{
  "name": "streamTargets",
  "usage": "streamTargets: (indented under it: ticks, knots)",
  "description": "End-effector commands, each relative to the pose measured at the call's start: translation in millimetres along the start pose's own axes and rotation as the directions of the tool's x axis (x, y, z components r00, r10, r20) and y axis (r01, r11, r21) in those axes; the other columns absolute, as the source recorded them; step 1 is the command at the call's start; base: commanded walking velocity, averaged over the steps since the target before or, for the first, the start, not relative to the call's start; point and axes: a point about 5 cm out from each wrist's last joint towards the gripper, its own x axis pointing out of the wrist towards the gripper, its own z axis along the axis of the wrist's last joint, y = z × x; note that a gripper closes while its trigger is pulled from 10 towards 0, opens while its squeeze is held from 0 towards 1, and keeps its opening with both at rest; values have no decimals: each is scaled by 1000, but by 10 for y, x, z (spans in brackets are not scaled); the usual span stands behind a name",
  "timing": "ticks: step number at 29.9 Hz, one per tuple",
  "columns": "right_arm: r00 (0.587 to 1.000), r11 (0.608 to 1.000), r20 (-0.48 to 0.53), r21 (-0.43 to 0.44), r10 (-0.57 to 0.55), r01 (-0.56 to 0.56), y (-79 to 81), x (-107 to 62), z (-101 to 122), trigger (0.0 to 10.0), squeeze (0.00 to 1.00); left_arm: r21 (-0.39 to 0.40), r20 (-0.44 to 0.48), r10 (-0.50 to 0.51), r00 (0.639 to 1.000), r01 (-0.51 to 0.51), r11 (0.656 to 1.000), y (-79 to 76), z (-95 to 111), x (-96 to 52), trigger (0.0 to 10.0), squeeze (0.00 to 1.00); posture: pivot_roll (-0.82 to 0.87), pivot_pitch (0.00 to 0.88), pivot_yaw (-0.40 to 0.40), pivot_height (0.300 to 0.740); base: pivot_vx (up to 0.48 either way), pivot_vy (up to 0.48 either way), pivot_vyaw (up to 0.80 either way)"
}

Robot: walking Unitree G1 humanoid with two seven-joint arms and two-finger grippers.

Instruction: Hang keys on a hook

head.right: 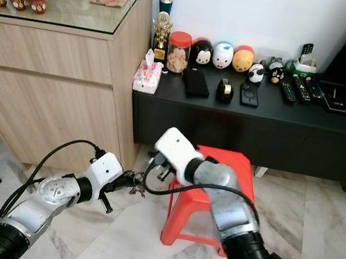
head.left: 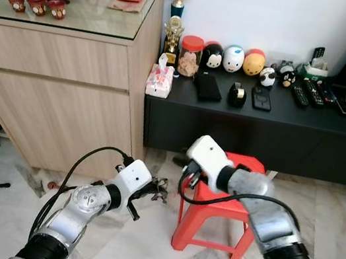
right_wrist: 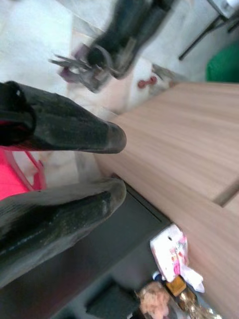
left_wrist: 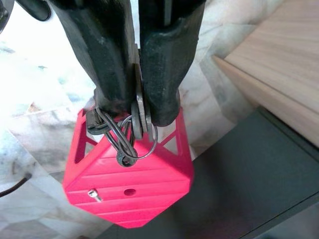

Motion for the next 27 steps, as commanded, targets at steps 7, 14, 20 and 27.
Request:
streamTargets:
  ticks: [7,14,20,27]
  knots:
    - [994,995,-74,71,74,-69,115,-101,-275,10000,0,-116,60,113,992,-105,988,167,176,67,0,0,-94,0,-19,740,0,0,0]
    - [996,992,-74,116,48,-40,69,-122,-314,10000,988,-200,110,130,985,-106,974,243,303,86,0,0,-92,0,-21,740,0,0,0]
    - [996,991,-78,129,41,-30,95,-100,-343,10000,0,-246,135,105,985,-69,967,219,367,121,10000,0,-90,0,-19,740,0,0,0]
    - [996,988,-85,151,29,-16,71,-82,-357,10000,1000,-293,181,50,982,5,956,153,454,150,10000,0,-92,0,-16,740,0,0,0]
